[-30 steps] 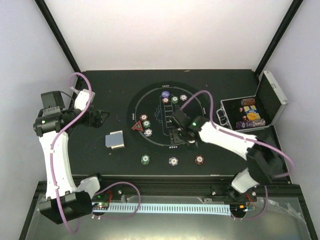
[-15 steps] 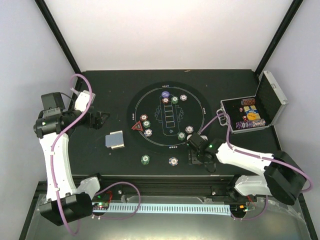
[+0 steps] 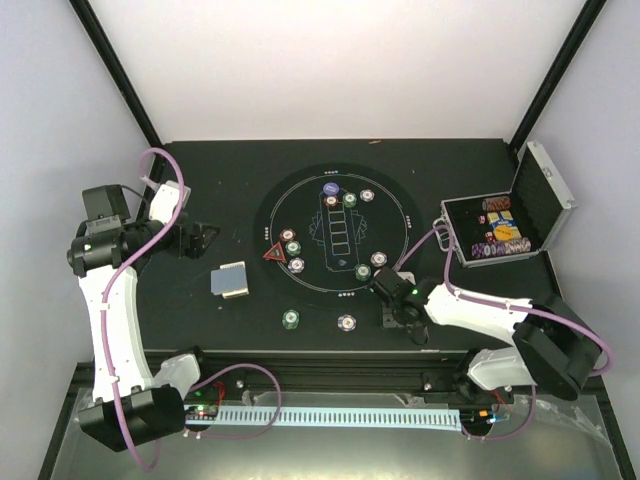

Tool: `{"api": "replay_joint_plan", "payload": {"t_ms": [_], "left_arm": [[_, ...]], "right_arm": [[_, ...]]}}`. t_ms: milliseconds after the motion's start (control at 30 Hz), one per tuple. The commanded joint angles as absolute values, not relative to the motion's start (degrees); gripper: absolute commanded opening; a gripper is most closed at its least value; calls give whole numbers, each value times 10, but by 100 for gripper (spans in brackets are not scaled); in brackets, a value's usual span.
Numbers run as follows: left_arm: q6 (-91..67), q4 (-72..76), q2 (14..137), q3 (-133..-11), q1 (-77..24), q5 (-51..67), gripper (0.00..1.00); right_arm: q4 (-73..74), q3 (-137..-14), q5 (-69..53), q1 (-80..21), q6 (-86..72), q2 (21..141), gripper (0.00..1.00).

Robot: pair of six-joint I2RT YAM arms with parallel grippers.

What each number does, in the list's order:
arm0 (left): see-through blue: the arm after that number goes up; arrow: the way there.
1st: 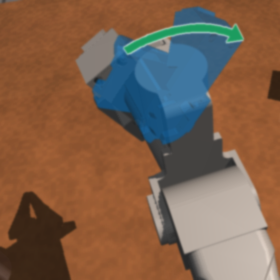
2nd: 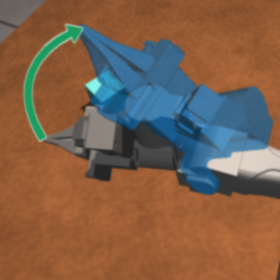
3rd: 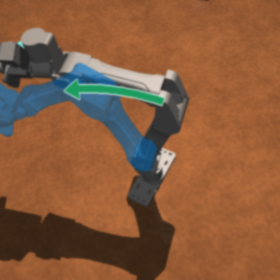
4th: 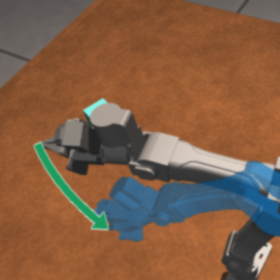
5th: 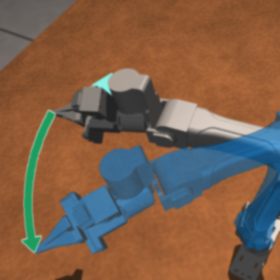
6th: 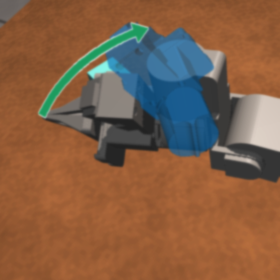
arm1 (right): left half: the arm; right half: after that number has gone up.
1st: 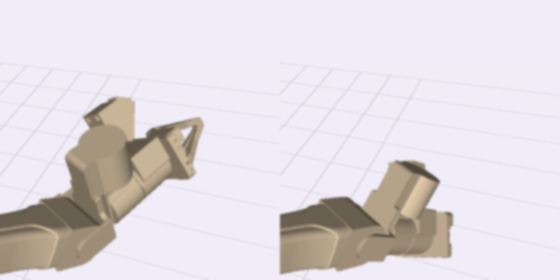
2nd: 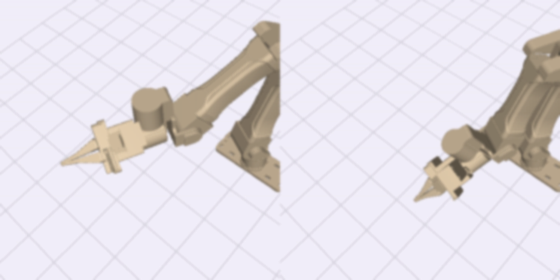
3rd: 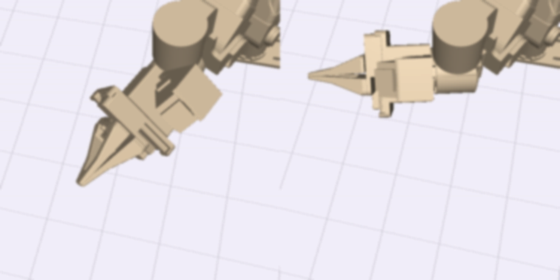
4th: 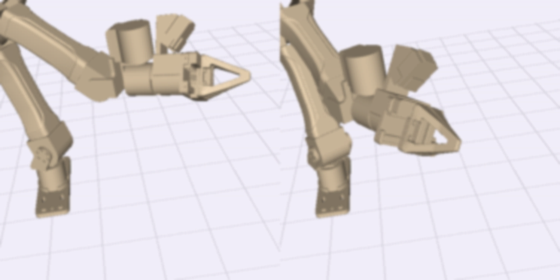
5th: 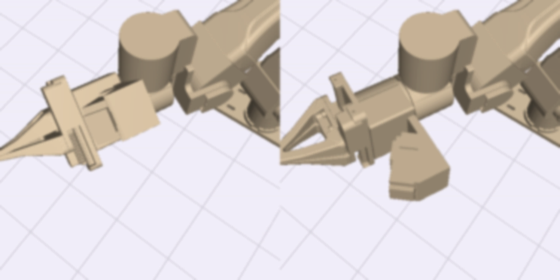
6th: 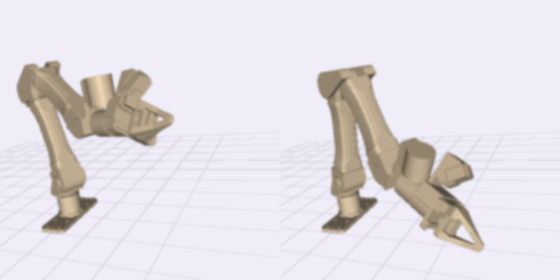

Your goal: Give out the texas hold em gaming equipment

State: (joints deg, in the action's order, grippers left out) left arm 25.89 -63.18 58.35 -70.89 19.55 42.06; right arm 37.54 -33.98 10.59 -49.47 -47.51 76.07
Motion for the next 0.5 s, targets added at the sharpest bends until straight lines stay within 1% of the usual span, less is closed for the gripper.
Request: {"api": "replay_joint_plan", "payload": {"t_ms": [0, 133, 367, 467], "left_arm": [[254, -641, 579, -731, 198, 432, 99], [252, -639, 580, -727, 198, 436, 99], [251, -635, 579, -722, 198, 436, 99], [252, -634, 577, -722, 198, 434, 99]], "right_arm": [[370, -333, 103, -497, -486, 759, 60], [388, -337, 107, -497, -486, 739, 58], [409, -350, 115, -497, -484, 731, 42], [412, -354, 118, -497, -480, 731, 41]]}}
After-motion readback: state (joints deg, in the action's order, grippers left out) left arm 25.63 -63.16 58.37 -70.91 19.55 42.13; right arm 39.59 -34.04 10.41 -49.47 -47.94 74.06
